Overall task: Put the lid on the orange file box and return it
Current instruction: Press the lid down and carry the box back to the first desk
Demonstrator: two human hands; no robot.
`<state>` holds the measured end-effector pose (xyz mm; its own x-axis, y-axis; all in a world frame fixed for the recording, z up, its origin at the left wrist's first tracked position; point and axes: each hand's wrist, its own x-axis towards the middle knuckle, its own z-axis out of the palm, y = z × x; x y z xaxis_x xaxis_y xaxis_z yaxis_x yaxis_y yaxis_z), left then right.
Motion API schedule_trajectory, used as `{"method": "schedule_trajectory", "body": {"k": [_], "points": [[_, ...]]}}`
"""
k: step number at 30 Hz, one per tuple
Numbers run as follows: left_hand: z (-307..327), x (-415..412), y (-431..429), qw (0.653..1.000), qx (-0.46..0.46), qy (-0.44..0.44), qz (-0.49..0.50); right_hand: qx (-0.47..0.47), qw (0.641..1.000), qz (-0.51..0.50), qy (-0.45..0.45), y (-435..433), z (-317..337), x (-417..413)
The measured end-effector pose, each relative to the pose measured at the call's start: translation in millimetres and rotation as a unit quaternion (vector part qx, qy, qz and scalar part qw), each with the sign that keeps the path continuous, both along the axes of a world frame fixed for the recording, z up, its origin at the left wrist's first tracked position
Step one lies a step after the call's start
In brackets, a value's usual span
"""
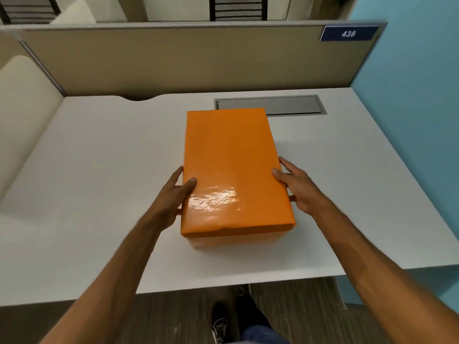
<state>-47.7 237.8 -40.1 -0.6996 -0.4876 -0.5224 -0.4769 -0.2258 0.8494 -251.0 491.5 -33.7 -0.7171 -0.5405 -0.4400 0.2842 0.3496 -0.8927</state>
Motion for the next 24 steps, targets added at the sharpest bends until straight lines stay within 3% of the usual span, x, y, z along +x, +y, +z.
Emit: {"method": "schedule_trajectory", "body": {"k": [10, 24], "points": [[16, 18, 11, 0.998, 0.008, 0.0, -0.067, -0.047, 0.997, -0.007, -0.064, 18, 0, 37], [49, 23, -24, 0.999, -0.032, -0.011, -0.031, -0.056, 0.997, 0.035, -0.042, -26, 20, 22]]}}
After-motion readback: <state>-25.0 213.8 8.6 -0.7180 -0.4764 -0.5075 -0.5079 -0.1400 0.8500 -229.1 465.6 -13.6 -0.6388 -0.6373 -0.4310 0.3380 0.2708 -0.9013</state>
